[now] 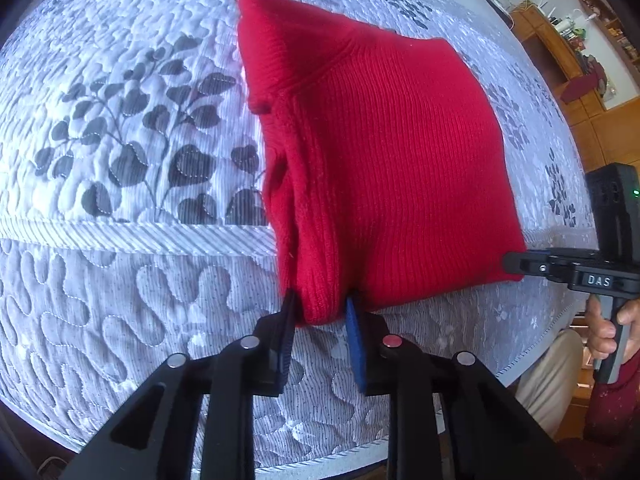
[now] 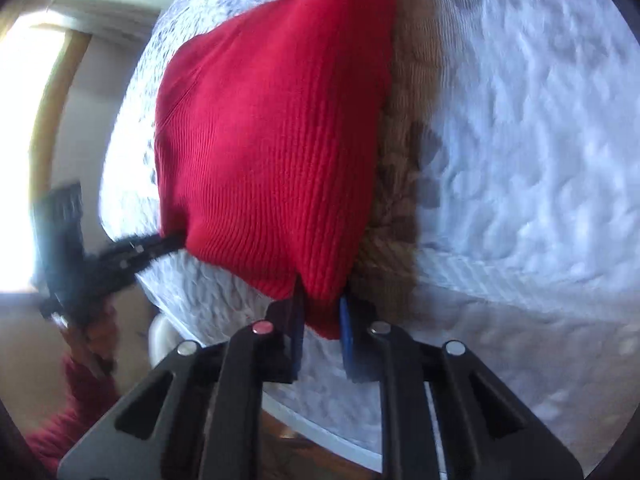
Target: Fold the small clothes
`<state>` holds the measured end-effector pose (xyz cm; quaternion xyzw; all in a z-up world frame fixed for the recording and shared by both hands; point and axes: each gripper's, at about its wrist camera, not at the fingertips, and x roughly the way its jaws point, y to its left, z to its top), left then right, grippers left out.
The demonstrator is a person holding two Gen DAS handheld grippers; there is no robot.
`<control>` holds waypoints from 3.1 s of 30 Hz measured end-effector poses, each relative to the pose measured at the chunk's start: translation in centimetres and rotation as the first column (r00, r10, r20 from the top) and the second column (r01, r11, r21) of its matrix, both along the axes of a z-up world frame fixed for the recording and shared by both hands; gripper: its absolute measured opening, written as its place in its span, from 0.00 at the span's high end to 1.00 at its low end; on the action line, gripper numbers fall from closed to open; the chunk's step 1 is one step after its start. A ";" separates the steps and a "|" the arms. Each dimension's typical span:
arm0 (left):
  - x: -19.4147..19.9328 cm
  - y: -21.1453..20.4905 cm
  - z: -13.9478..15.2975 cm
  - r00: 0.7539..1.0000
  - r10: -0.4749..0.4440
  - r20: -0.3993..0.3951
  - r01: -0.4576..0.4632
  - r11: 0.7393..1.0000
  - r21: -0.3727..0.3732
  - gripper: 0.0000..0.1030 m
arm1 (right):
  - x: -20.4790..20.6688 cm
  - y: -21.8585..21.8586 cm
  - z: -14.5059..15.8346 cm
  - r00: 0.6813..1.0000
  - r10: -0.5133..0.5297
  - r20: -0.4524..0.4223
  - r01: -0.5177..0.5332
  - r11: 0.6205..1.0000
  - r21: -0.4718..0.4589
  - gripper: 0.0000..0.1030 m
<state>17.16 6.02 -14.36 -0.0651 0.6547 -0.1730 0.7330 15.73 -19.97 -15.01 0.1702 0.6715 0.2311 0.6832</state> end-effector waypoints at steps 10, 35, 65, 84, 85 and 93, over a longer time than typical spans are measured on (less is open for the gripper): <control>-0.4 -0.8 -0.7 0.999 -0.011 0.040 0.009 0.998 0.056 0.74 | -0.7 1.5 -2.0 0.998 0.049 0.024 -0.047 0.994 -0.096 0.87; 1.4 -1.7 7.1 0.955 -0.050 0.291 0.002 0.987 0.160 0.47 | 5.8 -3.2 5.3 0.983 0.015 0.185 0.010 0.991 -0.133 0.55; 20.4 3.1 -1.0 0.963 0.253 0.098 -0.254 0.967 -0.002 0.92 | 18.1 -4.4 1.3 0.976 -0.115 0.183 0.130 0.989 -0.070 0.50; 15.4 2.5 -0.5 0.989 0.141 0.047 -0.138 0.988 -0.068 0.30 | 15.8 -3.3 1.5 0.990 -0.015 0.139 0.022 0.999 -0.048 0.39; 15.4 2.5 -0.7 0.989 0.146 0.037 -0.142 0.986 -0.088 0.30 | 15.8 -3.3 1.4 0.991 -0.011 0.133 0.018 0.999 -0.050 0.39; 15.6 0.5 -2.1 0.995 0.096 -0.034 -0.101 0.976 -0.194 0.27 | 15.3 -2.6 0.3 0.994 0.018 0.110 -0.015 0.999 -0.029 0.39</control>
